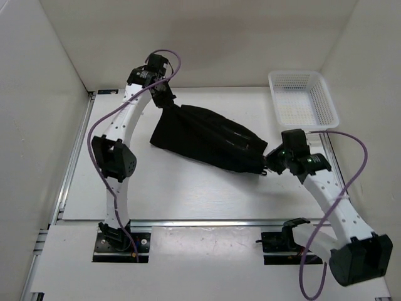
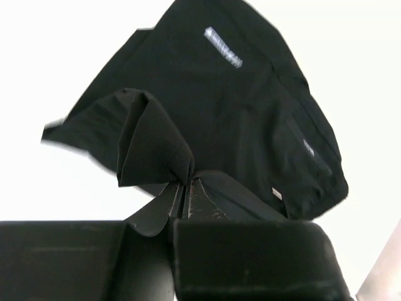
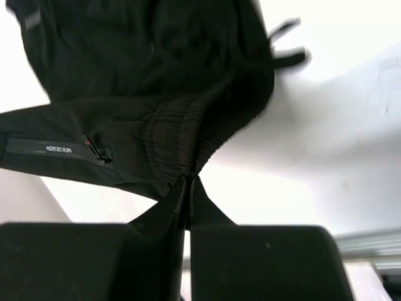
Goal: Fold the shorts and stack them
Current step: Fold the shorts
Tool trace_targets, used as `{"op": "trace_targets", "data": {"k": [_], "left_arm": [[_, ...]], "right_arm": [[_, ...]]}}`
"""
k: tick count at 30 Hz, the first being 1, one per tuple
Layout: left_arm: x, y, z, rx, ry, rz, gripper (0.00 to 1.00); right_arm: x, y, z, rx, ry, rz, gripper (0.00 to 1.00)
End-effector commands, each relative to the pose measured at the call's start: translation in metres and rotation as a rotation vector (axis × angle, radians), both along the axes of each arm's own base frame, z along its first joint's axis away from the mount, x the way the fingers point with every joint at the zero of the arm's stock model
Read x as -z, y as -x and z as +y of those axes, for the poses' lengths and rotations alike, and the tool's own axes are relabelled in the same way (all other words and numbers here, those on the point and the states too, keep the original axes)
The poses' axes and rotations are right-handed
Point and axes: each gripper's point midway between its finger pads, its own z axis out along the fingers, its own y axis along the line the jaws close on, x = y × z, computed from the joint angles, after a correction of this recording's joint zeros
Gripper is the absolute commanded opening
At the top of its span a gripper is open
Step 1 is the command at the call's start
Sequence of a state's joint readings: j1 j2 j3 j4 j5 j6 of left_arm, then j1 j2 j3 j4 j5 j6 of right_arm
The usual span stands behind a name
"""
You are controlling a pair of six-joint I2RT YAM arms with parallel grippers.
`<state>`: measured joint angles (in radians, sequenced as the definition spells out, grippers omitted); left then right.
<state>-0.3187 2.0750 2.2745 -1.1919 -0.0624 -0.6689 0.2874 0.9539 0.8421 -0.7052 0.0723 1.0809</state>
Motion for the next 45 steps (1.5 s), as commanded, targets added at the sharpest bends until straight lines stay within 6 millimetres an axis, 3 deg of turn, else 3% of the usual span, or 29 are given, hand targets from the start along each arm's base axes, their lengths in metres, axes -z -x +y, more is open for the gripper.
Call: {"op": "trace_targets", "data": {"k": [1, 2, 4, 5, 7, 9, 10, 11, 12, 13, 15, 16, 18, 19, 20, 21, 22, 23, 24, 25, 26, 27, 29, 32, 38, 42, 43, 44, 45], "left_arm": [[-0.029, -0.032, -0.002, 0.038, -0.006, -0.145, 0.1], [-0.018, -0.041, -0.005, 0.046, -0.013, -0.141, 0.1], [-0.025, -0.059, -0.012, 0.057, 0.004, -0.197, 0.1], [-0.011, -0.069, -0.015, 0.065, 0.02, -0.184, 0.1], [-0.011, -0.083, -0.023, 0.088, 0.041, -0.216, 0.1], [0.009, -0.105, -0.024, 0.085, 0.083, -0.22, 0.1], [0.008, -0.112, -0.03, 0.087, 0.112, -0.237, 0.17], [0.012, -0.12, -0.028, 0.089, 0.129, -0.246, 0.41], [0.031, -0.125, -0.039, 0.116, 0.171, -0.215, 0.65], [0.025, -0.13, -0.034, 0.118, 0.191, -0.234, 1.0], [0.016, -0.13, -0.03, 0.113, 0.213, -0.243, 1.0], [0.021, -0.127, -0.02, 0.097, 0.19, -0.224, 1.0], [0.013, -0.122, -0.008, 0.086, 0.129, -0.242, 1.0], [-0.01, -0.113, 0.0, 0.077, 0.132, -0.268, 1.0], [0.01, -0.104, 0.009, 0.071, 0.103, -0.21, 1.0], [0.013, -0.095, 0.014, 0.075, 0.083, -0.193, 1.0], [-0.005, -0.083, 0.02, 0.059, 0.068, -0.211, 1.0], [0.023, -0.067, 0.026, 0.062, 0.036, -0.133, 1.0], [0.03, -0.057, 0.03, 0.067, 0.016, -0.11, 1.0], [0.023, -0.046, 0.033, 0.067, 0.016, -0.109, 1.0], [0.031, -0.037, 0.035, 0.074, 0.005, -0.082, 1.0], [0.055, -0.021, 0.038, 0.074, -0.007, -0.013, 1.0], [0.072, -0.007, 0.043, 0.069, -0.023, 0.037, 1.0], [0.109, 0.005, 0.048, 0.089, -0.033, 0.139, 1.0], [0.166, 0.008, 0.052, 0.082, -0.047, 0.264, 1.0], [0.19, 0.004, 0.058, 0.049, -0.034, 0.314, 1.0], [0.187, 0.001, 0.057, 0.049, -0.032, 0.304, 1.0], [0.192, 0.0, 0.055, 0.053, -0.024, 0.308, 0.98], [0.196, -0.001, 0.055, 0.053, -0.025, 0.314, 0.88]], "right_arm": [[-0.02, -0.04, -0.018, 0.065, 0.071, -0.085, 0.0], [-0.012, -0.05, -0.024, 0.084, 0.093, -0.062, 0.0], [-0.02, -0.07, -0.026, 0.098, 0.086, -0.091, 0.0], [-0.011, -0.079, -0.028, 0.099, 0.098, -0.069, 0.0], [0.001, -0.1, -0.032, 0.113, 0.11, -0.046, 0.0], [-0.005, -0.125, -0.033, 0.11, 0.119, -0.074, 0.0], [0.007, -0.144, -0.035, 0.115, 0.127, -0.067, 0.21], [0.004, -0.158, -0.031, 0.095, 0.122, -0.098, 0.43], [-0.007, -0.175, -0.03, 0.063, 0.129, -0.142, 0.63], [0.001, -0.182, -0.026, 0.039, 0.121, -0.123, 0.87], [-0.011, -0.191, -0.022, 0.012, 0.122, -0.158, 0.94], [-0.018, -0.19, -0.023, 0.006, 0.127, -0.176, 0.94], [-0.018, -0.182, -0.03, 0.03, 0.152, -0.176, 0.94], [-0.025, -0.172, -0.027, 0.013, 0.157, -0.189, 0.91], [-0.014, -0.16, -0.03, 0.015, 0.17, -0.149, 0.84], [-0.01, -0.15, -0.028, 0.004, 0.172, -0.13, 0.8], [-0.012, -0.141, -0.026, -0.005, 0.172, -0.127, 0.77], [-0.005, -0.132, -0.027, -0.008, 0.177, -0.1, 0.75], [0.015, -0.113, -0.027, -0.028, 0.17, -0.036, 0.75], [0.016, -0.103, -0.023, -0.046, 0.148, -0.034, 0.77], [0.023, -0.095, -0.023, -0.046, 0.12, -0.013, 0.8], [0.022, -0.087, -0.014, -0.073, 0.07, -0.017, 0.88], [0.046, -0.07, -0.009, -0.093, 0.023, 0.038, 0.94], [0.059, -0.063, -0.002, -0.084, -0.075, 0.059, 0.95], [0.084, -0.079, 0.006, -0.057, -0.168, 0.069, 0.93], [0.114, -0.09, 0.001, -0.02, -0.144, 0.098, 0.8], [0.116, -0.093, 0.002, -0.02, -0.143, 0.104, 0.71], [0.12, -0.098, 0.0, -0.01, -0.13, 0.111, 0.67], [0.122, -0.101, -0.002, -0.002, -0.12, 0.113, 0.63]]}}
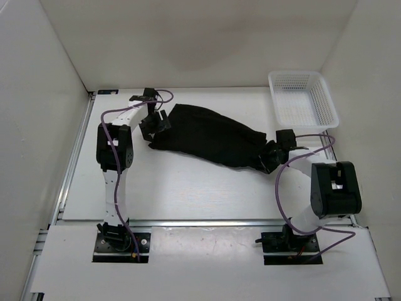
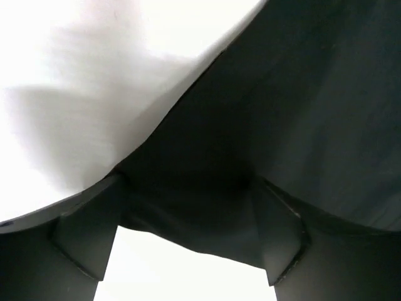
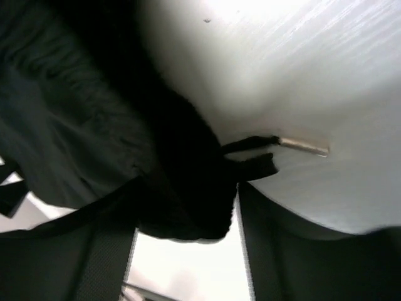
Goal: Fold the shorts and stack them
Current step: Fold the shorts
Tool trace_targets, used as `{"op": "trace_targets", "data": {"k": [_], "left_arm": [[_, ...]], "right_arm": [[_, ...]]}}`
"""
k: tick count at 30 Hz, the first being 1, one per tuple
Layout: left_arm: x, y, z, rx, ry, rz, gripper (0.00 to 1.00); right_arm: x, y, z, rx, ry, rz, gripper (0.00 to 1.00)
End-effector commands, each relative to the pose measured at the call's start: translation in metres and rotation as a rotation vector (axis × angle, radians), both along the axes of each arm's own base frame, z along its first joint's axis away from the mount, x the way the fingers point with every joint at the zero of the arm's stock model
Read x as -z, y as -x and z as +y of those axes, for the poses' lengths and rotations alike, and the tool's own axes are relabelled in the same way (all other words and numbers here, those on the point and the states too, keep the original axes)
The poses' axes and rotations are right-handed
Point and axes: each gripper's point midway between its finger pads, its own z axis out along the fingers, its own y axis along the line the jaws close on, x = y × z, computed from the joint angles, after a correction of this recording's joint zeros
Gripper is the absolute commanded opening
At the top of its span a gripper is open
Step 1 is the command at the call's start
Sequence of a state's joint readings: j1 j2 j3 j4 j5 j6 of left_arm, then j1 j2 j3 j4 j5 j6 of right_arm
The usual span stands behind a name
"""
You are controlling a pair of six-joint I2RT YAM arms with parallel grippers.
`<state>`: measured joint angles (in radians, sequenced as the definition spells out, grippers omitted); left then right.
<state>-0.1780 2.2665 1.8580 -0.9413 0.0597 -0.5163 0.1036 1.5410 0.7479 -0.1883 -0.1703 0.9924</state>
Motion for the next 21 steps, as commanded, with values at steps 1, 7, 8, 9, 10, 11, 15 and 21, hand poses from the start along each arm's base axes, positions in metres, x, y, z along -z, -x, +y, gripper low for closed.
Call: {"op": "trace_targets", "data": {"k": [1, 7, 8, 9, 10, 11, 15, 21], "left_arm": [[-0.008, -0.018, -0.004, -0.007, 0.034, -0.054, 0.8], [-0.006, -0.021, 0.001, -0.032, 0.058, -0.046, 0.1], [-0.003, -0.013, 0.004, -0.047, 0.049, -0.027, 0.1], [-0.004, -0.01, 0.012, -0.062, 0.03, -0.027, 0.1], [-0.017, -0.006, 0.014, -0.065, 0.022, -0.049, 0.1], [-0.012, 0.008, 0.023, -0.088, 0.008, -0.017, 0.1], [-0.019, 0.054, 0.041, -0.113, -0.017, 0.026, 0.1], [-0.029, 0.133, 0.054, -0.175, -0.048, 0.069, 0.14]], "right_arm": [[-0.002, -0.025, -0.004, 0.038, 0.009, -0.057, 0.52], [0.002, -0.025, -0.008, -0.04, 0.073, -0.001, 0.0], [0.0, -0.019, -0.009, -0.056, 0.083, 0.02, 0.0], [0.001, -0.014, -0.009, -0.077, 0.084, 0.034, 0.0], [-0.005, -0.013, -0.01, -0.108, 0.1, 0.019, 0.0], [-0.01, -0.008, -0.009, -0.13, 0.099, 0.015, 0.0], [-0.009, 0.036, -0.016, -0.204, 0.133, 0.112, 0.0], [-0.009, 0.091, -0.024, -0.244, 0.159, 0.143, 0.25]]}}
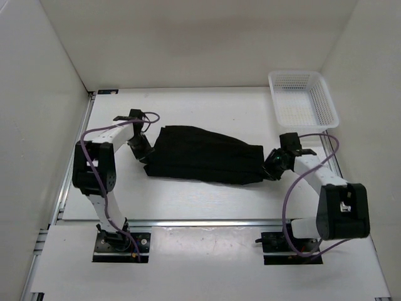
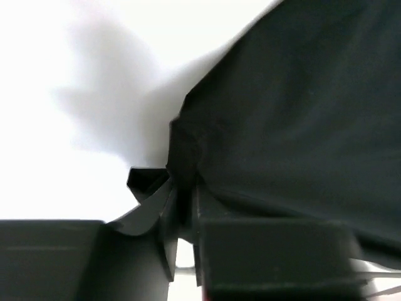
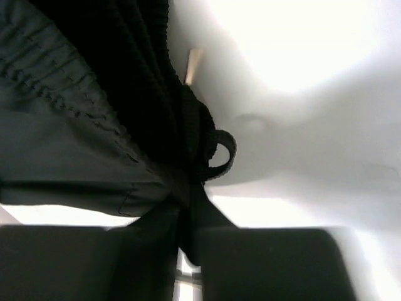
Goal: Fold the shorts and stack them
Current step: Fold the shorts
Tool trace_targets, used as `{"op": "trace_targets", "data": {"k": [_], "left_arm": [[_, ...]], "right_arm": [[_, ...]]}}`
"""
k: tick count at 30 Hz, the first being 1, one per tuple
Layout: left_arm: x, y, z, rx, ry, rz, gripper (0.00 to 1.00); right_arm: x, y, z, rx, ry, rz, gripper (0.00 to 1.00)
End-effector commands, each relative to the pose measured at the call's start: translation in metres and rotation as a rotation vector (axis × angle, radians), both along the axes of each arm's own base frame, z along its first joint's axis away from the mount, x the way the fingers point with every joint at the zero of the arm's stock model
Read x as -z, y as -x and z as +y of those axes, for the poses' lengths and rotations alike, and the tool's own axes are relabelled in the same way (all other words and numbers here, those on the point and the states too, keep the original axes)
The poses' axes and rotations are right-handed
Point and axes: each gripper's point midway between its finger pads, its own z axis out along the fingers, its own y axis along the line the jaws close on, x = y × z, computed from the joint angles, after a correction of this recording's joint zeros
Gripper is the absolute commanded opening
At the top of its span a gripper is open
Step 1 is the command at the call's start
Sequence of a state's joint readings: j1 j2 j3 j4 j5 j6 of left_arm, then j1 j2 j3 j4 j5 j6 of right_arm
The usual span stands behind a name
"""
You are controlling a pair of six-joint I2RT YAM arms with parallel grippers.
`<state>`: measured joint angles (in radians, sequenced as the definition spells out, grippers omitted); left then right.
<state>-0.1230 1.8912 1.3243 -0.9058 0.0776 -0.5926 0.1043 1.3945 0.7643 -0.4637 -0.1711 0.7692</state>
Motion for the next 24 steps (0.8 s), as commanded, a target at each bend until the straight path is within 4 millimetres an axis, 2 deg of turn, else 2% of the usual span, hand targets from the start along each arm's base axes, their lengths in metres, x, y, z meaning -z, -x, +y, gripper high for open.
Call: {"op": "trace_targets", "data": {"k": [1, 2, 4, 5, 6, 8, 12, 13, 14, 17, 19, 20, 22, 23, 24], "left_arm": [[-0.021, 0.02, 0.017, -0.043, -0.055, -0.055, 0.27], [-0.026, 0.024, 0.014, -0.039, -0.033, -0.064, 0.56], [-0.028, 0.03, 0.015, -0.03, -0.033, -0.071, 0.84], [-0.032, 0.03, 0.015, -0.031, -0.032, -0.085, 0.89], [-0.04, 0.031, 0.015, -0.031, -0.03, -0.1, 0.99], [-0.05, 0.03, 0.019, -0.026, -0.047, -0.118, 0.99], [-0.071, 0.026, 0.025, -0.026, -0.081, -0.159, 0.99], [-0.076, 0.026, 0.027, -0.028, -0.089, -0.166, 0.99], [-0.079, 0.023, 0.026, -0.029, -0.087, -0.179, 0.99], [-0.085, 0.018, 0.026, -0.03, -0.085, -0.197, 0.99], [-0.081, 0.02, 0.028, -0.022, -0.098, -0.179, 0.99], [-0.085, 0.017, 0.028, -0.023, -0.097, -0.191, 0.99], [-0.082, 0.014, 0.027, -0.022, -0.098, -0.182, 0.99], [-0.082, 0.013, 0.03, -0.031, -0.099, -0.181, 0.98], [-0.081, 0.01, 0.03, -0.031, -0.099, -0.18, 0.98]], "right_arm": [[0.009, 0.047, -0.014, -0.046, 0.062, 0.077, 0.46], [0.005, 0.046, -0.012, -0.062, 0.051, 0.058, 0.65], [-0.002, 0.049, -0.011, -0.065, 0.041, 0.043, 0.91], [-0.004, 0.051, -0.013, -0.069, 0.054, 0.04, 0.94], [-0.005, 0.053, -0.013, -0.069, 0.054, 0.038, 0.95], [-0.013, 0.053, -0.012, -0.049, 0.018, 0.023, 0.95], [-0.014, 0.064, 0.0, -0.019, -0.097, 0.037, 0.92], [-0.006, 0.074, 0.005, -0.014, -0.132, 0.062, 0.91], [-0.009, 0.07, 0.015, -0.023, -0.196, 0.027, 0.91], [0.0, 0.063, 0.024, 0.021, -0.274, -0.023, 0.86], [0.003, 0.057, 0.029, 0.035, -0.314, -0.042, 0.85], [-0.001, 0.045, 0.03, 0.046, -0.328, -0.085, 0.81], [0.006, 0.041, 0.029, 0.06, -0.325, -0.083, 0.77], [0.012, 0.037, 0.026, 0.074, -0.301, -0.085, 0.72], [0.009, 0.026, 0.025, 0.083, -0.298, -0.119, 0.69]]}}
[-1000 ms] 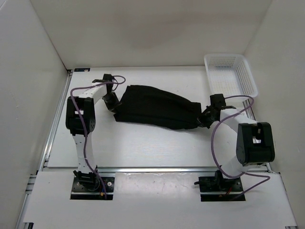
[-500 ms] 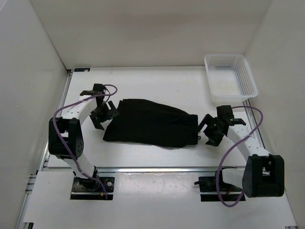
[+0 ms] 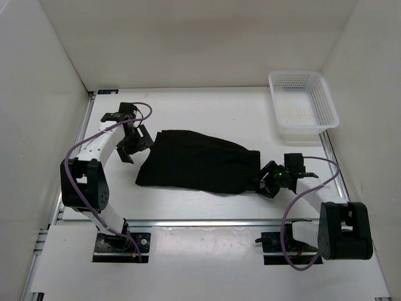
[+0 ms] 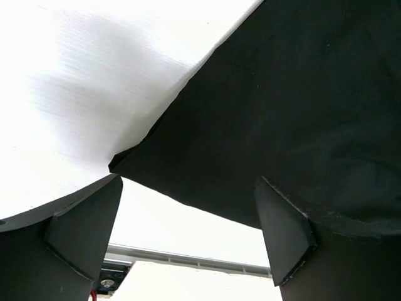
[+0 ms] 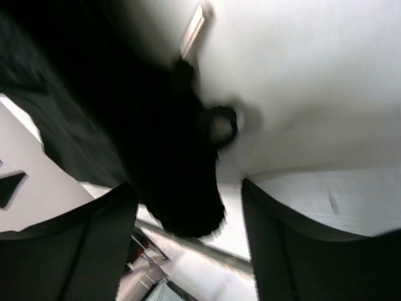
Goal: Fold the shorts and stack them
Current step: Fold the shorts
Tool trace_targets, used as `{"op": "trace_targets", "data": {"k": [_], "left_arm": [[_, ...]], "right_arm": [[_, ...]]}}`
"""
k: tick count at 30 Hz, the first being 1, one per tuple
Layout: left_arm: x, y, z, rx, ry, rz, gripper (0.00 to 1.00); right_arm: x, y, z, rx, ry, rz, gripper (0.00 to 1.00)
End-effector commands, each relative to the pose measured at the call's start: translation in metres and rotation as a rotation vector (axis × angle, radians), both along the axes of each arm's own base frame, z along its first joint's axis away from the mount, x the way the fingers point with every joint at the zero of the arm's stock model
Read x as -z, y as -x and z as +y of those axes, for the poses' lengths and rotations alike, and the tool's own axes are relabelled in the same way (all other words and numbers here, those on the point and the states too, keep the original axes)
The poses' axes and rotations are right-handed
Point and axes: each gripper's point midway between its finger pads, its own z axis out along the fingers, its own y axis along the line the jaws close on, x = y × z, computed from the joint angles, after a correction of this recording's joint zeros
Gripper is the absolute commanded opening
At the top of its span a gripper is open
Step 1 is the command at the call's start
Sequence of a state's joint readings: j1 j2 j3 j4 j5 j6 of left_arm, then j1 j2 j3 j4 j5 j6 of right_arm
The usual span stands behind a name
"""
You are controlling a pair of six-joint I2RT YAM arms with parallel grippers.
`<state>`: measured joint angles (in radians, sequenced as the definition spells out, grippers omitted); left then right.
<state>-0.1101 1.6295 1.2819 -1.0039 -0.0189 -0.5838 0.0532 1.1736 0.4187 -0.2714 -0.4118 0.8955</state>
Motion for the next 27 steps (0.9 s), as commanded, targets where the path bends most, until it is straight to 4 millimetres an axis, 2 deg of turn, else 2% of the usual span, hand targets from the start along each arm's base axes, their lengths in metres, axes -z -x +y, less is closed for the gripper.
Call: {"op": "trace_targets", "data": {"k": [1, 2, 4, 5, 6, 8, 10, 16, 19, 20, 21, 23, 24, 25, 27], "left_arm": [[-0.015, -0.012, 0.009, -0.007, -0.02, -0.048, 0.96], [-0.015, -0.012, 0.012, -0.018, -0.012, -0.047, 0.95], [-0.015, -0.012, 0.014, -0.015, -0.004, -0.046, 0.94], [-0.015, -0.012, 0.014, -0.015, -0.004, -0.046, 0.93], [-0.015, -0.013, 0.017, -0.015, -0.007, -0.046, 0.93], [-0.018, -0.012, 0.018, -0.005, -0.009, -0.055, 0.93], [-0.015, -0.012, 0.017, 0.018, -0.007, -0.055, 0.93], [0.012, -0.015, 0.005, 0.056, 0.016, 0.008, 0.9], [0.033, -0.018, 0.004, 0.062, 0.003, 0.053, 0.8], [0.039, -0.019, 0.003, 0.062, 0.002, 0.062, 0.77], [0.049, -0.02, 0.003, 0.062, 0.001, 0.085, 0.67], [0.054, -0.021, -0.001, 0.067, 0.023, 0.102, 0.52], [0.057, -0.026, -0.006, 0.074, 0.053, 0.102, 0.46], [0.054, -0.028, -0.013, 0.087, 0.065, 0.092, 0.34], [0.06, -0.032, -0.022, 0.107, 0.084, 0.1, 0.19]], "right_arm": [[-0.011, -0.039, 0.002, 0.044, -0.015, -0.129, 0.65], [-0.007, -0.044, 0.0, 0.054, 0.001, -0.123, 0.52], [-0.007, -0.056, -0.008, 0.063, 0.053, -0.153, 0.33], [-0.015, -0.065, -0.01, 0.064, 0.07, -0.178, 0.11], [-0.015, -0.064, -0.013, 0.062, 0.094, -0.159, 0.0], [-0.028, -0.077, -0.02, 0.043, 0.155, -0.2, 0.0], [-0.035, -0.077, -0.025, 0.022, 0.197, -0.199, 0.0], [-0.087, -0.1, -0.025, -0.095, 0.262, -0.306, 0.0], [-0.099, -0.105, -0.016, -0.162, 0.306, -0.323, 0.0], [-0.114, -0.113, -0.014, -0.184, 0.327, -0.362, 0.0], [-0.118, -0.115, -0.013, -0.2, 0.345, -0.368, 0.0], [-0.12, -0.116, -0.005, -0.246, 0.379, -0.363, 0.0], [-0.129, -0.121, 0.005, -0.268, 0.373, -0.39, 0.0], [-0.133, -0.121, 0.007, -0.283, 0.394, -0.4, 0.0], [-0.13, -0.121, 0.018, -0.328, 0.425, -0.393, 0.0]]}}
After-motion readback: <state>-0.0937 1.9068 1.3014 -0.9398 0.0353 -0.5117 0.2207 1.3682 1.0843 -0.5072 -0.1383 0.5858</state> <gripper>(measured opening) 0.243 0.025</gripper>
